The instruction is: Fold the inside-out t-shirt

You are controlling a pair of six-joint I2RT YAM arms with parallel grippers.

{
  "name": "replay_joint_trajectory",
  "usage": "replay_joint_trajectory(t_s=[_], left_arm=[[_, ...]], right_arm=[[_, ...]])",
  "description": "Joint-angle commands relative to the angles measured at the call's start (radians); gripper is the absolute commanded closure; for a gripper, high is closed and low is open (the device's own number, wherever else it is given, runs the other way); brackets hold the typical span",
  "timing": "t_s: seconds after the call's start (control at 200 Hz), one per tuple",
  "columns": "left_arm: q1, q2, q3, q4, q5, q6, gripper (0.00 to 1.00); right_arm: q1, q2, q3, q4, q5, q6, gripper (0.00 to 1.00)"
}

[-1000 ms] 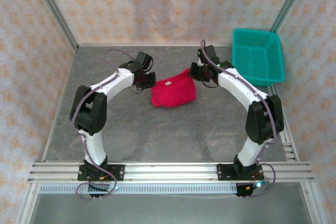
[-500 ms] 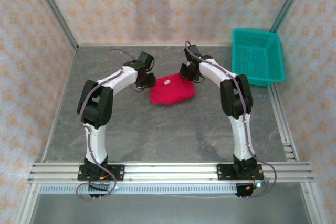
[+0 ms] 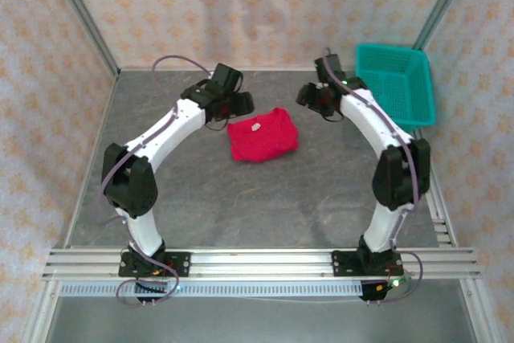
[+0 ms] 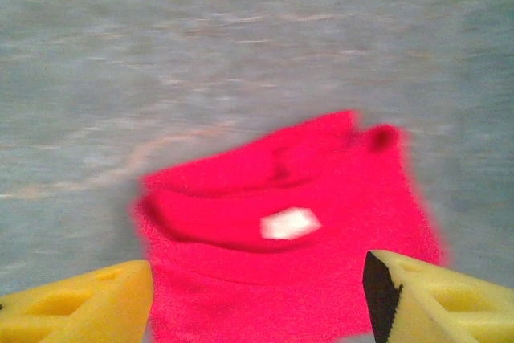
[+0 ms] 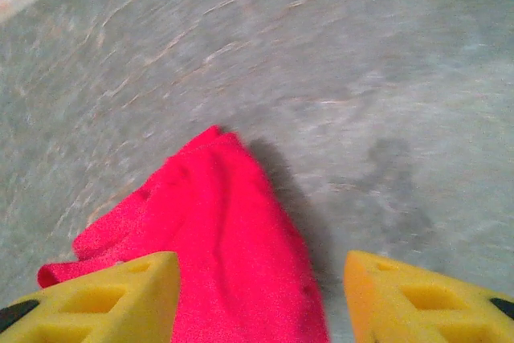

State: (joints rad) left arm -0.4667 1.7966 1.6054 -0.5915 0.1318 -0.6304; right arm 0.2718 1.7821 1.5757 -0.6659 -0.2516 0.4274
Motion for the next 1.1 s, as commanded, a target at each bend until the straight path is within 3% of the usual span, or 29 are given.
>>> replay_joint_trajectory(t_s=[0.0,0.14,0.305,0.67,0.806,0.916,1.096], left_arm=[[-0.080,0.043,-0.067,0.192,0.098,-0.182,0.29],[-0.148,0.187,-0.030,0.315,0.175,-0.234,0.29],[-0.142,0.318,0.059,0.158,0.126,-0.134,0.27],[0.076,0.363,0.048,-0.215,0.223,0.375,0.26],[0.165,0.366,0.071,-0.321,0.183,0.563,0.27],[0.240,0.357,0.061,-0.276,0.094,0.619,0.27],[0.325,0.389,0.114,-0.243,0.131,0.612,0.27]], right_arm=[[-0.085,-0.042,-0.149,0.078,-0.013,0.095,0.44],[-0.125,-0.071,-0.197,0.088,-0.047,0.098,0.44],[-0.132,-0.079,-0.209,0.079,-0.063,0.087,0.45],[-0.132,-0.059,-0.259,0.146,-0.115,0.116,0.45],[-0.132,-0.034,-0.251,0.164,-0.136,0.129,0.45],[-0.132,-0.024,-0.241,0.154,-0.141,0.122,0.45],[-0.132,-0.032,-0.242,0.131,-0.122,0.096,0.45]])
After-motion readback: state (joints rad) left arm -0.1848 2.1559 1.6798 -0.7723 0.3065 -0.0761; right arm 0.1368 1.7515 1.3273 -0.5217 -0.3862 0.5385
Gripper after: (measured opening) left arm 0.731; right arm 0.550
